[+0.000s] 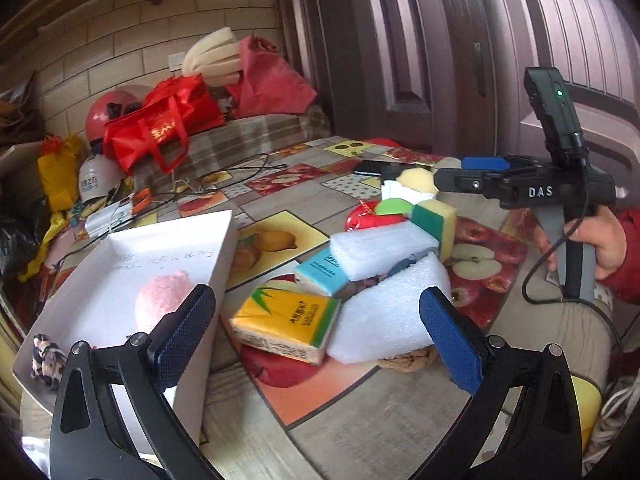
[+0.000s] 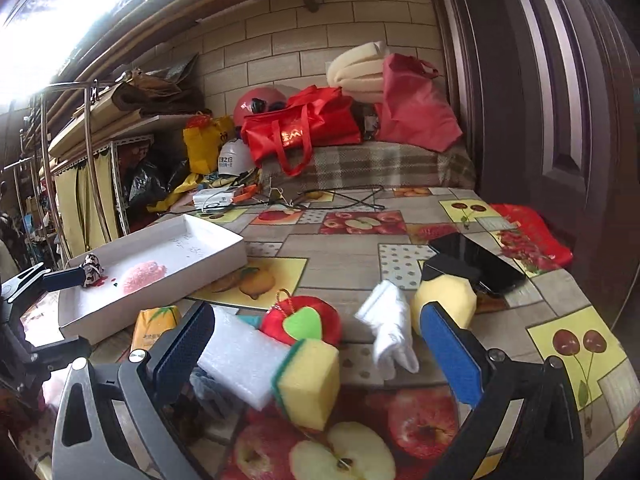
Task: Organize soft objects
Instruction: 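Move both tools back to the pile of soft items, then grasp the white foam block with the left tool while the right tool grasps the yellow-green sponge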
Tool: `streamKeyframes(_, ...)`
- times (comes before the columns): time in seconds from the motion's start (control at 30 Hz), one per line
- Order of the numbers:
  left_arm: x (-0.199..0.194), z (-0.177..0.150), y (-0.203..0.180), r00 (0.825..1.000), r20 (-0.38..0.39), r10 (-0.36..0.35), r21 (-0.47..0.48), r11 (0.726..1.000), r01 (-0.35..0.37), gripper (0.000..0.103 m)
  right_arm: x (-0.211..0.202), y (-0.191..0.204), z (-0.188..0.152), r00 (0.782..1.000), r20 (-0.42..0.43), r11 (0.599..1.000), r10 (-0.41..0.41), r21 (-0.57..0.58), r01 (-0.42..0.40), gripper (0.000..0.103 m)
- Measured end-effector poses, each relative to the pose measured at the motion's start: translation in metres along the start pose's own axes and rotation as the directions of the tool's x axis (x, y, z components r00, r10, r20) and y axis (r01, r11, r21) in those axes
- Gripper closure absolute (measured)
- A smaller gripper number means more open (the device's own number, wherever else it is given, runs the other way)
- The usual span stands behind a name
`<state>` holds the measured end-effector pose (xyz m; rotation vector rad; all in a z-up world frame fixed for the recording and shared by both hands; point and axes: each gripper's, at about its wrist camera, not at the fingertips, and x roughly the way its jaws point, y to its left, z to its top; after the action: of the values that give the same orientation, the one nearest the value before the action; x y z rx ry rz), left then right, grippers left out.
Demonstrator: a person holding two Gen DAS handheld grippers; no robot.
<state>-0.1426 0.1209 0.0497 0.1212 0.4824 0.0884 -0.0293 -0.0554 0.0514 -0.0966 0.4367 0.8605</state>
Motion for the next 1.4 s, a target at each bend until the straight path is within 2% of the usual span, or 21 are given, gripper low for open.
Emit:
streamKeyframes(0.13,0.007,0.005,-0.027,0.999,-0.022,-0.047,0.087,0.995,0.049,0.000,-0.006,-0.011,-0.007,0.997,-0.051,0.998,0.056,0.017,-0.055,0.012)
streamKeyframes(0.2,0.011,0.005,-0.035,0.998,-0.037,-0.056,0.111,0.992,0.060,0.000,-0.006,-0.003,-0.010,0.993,-0.077,0.996,0.086,-0.008,-0.087,0.020)
streamKeyframes(0.3,0.014,0.004,-0.040,0.996,-0.056,-0.062,0.124,0.990,0.069,0.001,0.001,0.008,-0.013,0.988,-0.125,0.994,0.087,-0.055,-0.095,0.027)
streamKeyframes(0.43,0.022,0.004,-0.039,0.991,-0.103,-0.088,0.110,0.989,0.099,0.001,0.017,0.009,-0.015,0.972,-0.213,0.992,0.102,-0.053,-0.116,0.027)
streamKeyframes(0.53,0.033,0.003,-0.041,0.983,-0.156,-0.098,0.103,0.988,0.115,0.001,0.033,0.000,-0.019,0.949,-0.292,0.992,0.121,0.007,-0.124,0.029)
streamKeyframes(0.63,0.040,0.002,-0.037,0.977,-0.185,-0.103,0.082,0.989,0.120,0.001,0.040,-0.017,-0.022,0.930,-0.325,0.984,0.171,0.100,-0.146,0.058)
streamKeyframes(0.67,0.042,0.002,-0.035,0.975,-0.193,-0.114,0.069,0.989,0.129,0.007,0.039,-0.022,-0.023,0.930,-0.319,0.980,0.185,0.127,-0.152,0.071)
streamKeyframes(0.7,0.043,0.002,-0.033,0.972,-0.197,-0.129,0.054,0.988,0.142,0.013,0.037,-0.026,-0.023,0.932,-0.307,0.977,0.195,0.148,-0.156,0.074)
streamKeyframes(0.77,0.046,0.002,-0.028,0.966,-0.211,-0.150,0.022,0.987,0.159,0.037,0.032,-0.030,-0.023,0.938,-0.281,0.972,0.203,0.171,-0.159,0.076)
streamKeyframes(0.8,0.046,0.001,-0.026,0.963,-0.212,-0.164,0.008,0.986,0.169,0.042,0.029,-0.031,-0.022,0.941,-0.270,0.972,0.202,0.175,-0.158,0.076)
streamKeyframes(0.83,0.045,0.001,-0.024,0.963,-0.206,-0.174,-0.003,0.984,0.177,0.050,0.028,-0.031,-0.021,0.945,-0.261,0.972,0.199,0.175,-0.156,0.076)
streamKeyframes(0.9,0.042,0.001,-0.021,0.965,-0.188,-0.181,-0.018,0.983,0.181,0.058,0.022,-0.030,-0.020,0.952,-0.239,0.974,0.189,0.169,-0.151,0.076)
streamKeyframes(1.0,0.040,0.002,-0.020,0.968,-0.179,-0.176,-0.029,0.984,0.174,0.058,0.013,-0.029,-0.018,0.965,-0.201,0.977,0.171,0.159,-0.140,0.076)
streamKeyframes(1.1,0.042,0.002,-0.021,0.966,-0.197,-0.166,-0.019,0.986,0.166,0.055,0.016,-0.027,-0.015,0.966,-0.202,0.979,0.164,0.152,-0.134,0.076)
streamKeyframes(1.17,0.044,0.002,-0.022,0.966,-0.210,-0.150,-0.007,0.988,0.152,0.048,0.018,-0.028,-0.015,0.965,-0.206,0.979,0.165,0.155,-0.134,0.076)
streamKeyframes(1.23,0.037,0.001,-0.019,0.965,-0.194,-0.174,-0.007,0.984,0.176,0.047,0.019,-0.030,-0.015,0.964,-0.208,0.977,0.168,0.164,-0.135,0.076)
streamKeyframes(1.3,0.027,-0.001,-0.015,0.966,-0.183,-0.180,0.012,0.983,0.186,0.035,0.022,-0.033,-0.015,0.962,-0.212,0.975,0.172,0.178,-0.136,0.076)
streamKeyframes(1.33,0.023,-0.003,-0.013,0.970,-0.188,-0.154,0.043,0.985,0.164,0.025,0.022,-0.035,-0.015,0.961,-0.214,0.973,0.175,0.184,-0.136,0.076)
streamKeyframes(1.4,0.019,-0.008,-0.010,0.975,-0.212,-0.067,0.123,0.988,0.095,0.024,0.024,-0.037,-0.015,0.959,-0.220,0.971,0.178,0.195,-0.136,0.076)
